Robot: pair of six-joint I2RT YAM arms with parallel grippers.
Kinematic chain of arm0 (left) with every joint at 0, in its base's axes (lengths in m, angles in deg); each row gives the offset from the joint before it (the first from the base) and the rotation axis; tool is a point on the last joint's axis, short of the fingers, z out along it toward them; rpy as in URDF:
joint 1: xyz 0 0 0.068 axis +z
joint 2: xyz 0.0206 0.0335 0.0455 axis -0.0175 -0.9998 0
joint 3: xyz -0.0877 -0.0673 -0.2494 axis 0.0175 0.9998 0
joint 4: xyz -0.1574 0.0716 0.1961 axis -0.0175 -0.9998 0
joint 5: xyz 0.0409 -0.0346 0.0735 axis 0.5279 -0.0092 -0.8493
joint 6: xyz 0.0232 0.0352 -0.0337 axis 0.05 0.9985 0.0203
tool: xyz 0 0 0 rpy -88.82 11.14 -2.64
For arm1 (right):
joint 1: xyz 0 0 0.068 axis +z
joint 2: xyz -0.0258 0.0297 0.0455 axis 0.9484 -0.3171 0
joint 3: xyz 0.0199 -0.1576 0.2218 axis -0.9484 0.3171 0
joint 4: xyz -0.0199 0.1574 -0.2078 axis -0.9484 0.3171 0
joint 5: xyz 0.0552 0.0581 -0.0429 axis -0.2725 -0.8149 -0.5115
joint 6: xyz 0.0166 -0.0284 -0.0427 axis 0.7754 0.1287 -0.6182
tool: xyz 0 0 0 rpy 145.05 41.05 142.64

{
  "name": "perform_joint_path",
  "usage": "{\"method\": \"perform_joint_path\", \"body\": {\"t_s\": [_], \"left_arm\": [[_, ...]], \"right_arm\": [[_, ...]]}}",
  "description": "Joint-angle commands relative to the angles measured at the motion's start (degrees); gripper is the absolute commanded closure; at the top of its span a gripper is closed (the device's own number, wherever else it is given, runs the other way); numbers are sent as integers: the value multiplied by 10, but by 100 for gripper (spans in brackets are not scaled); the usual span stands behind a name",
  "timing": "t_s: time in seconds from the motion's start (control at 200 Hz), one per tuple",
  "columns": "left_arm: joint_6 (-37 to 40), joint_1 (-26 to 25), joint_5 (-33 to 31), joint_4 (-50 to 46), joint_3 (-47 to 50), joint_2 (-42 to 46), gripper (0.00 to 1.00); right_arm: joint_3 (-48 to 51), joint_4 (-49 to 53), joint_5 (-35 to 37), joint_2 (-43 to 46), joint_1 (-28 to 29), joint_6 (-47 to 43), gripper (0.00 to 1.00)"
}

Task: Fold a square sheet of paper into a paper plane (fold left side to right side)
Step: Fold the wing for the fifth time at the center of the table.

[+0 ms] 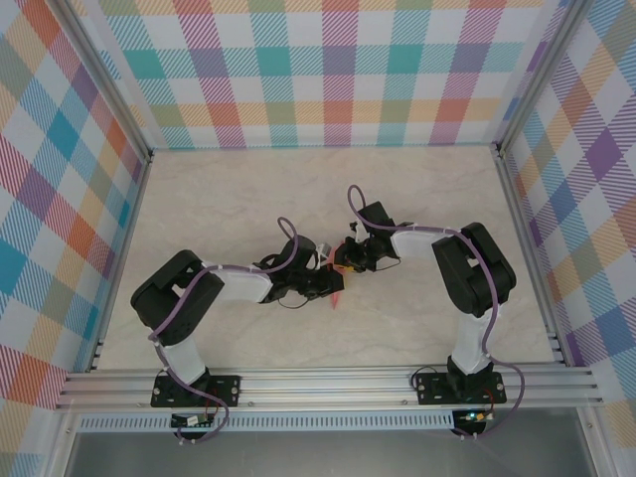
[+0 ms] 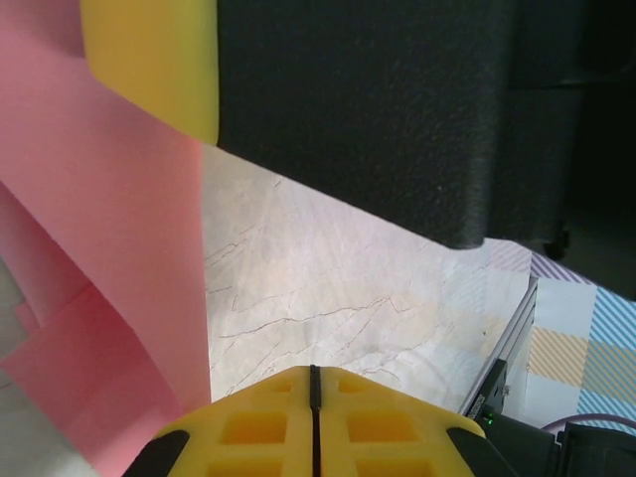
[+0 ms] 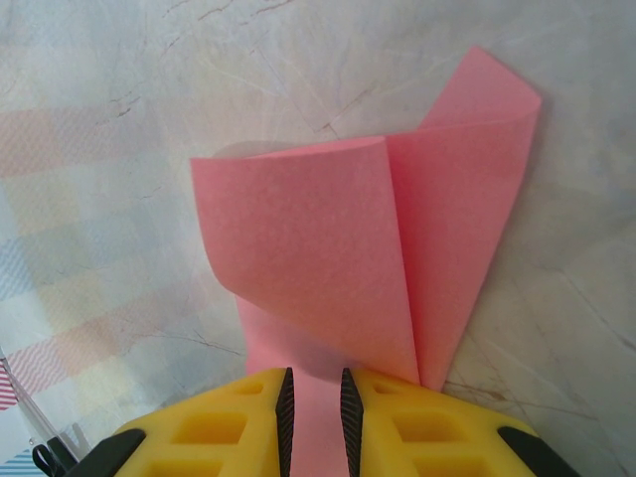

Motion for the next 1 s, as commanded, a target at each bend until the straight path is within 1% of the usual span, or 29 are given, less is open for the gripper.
{"method": "perform_joint_path", "body": {"t_s": [0.0, 0.15, 0.36, 0.575, 0.75, 0.995], "left_arm": [[-14, -3, -10, 28, 9, -13, 93], [-24, -7, -8, 44, 21, -22, 94], [-29, -10, -16, 46, 35, -22, 94], [-30, -16, -11, 47, 35, -30, 94], [-32, -18, -23, 29, 42, -33, 96], [-39, -23, -38, 13, 56, -39, 98]], "right_arm": [[15, 52, 24, -26, -1, -12, 77], [13, 54, 24, -27, -1, -12, 77], [9, 58, 25, -27, -1, -15, 77], [5, 63, 25, -29, -1, -17, 77], [7, 40, 9, -24, -1, -18, 77], [0, 34, 1, -17, -1, -19, 77]]}}
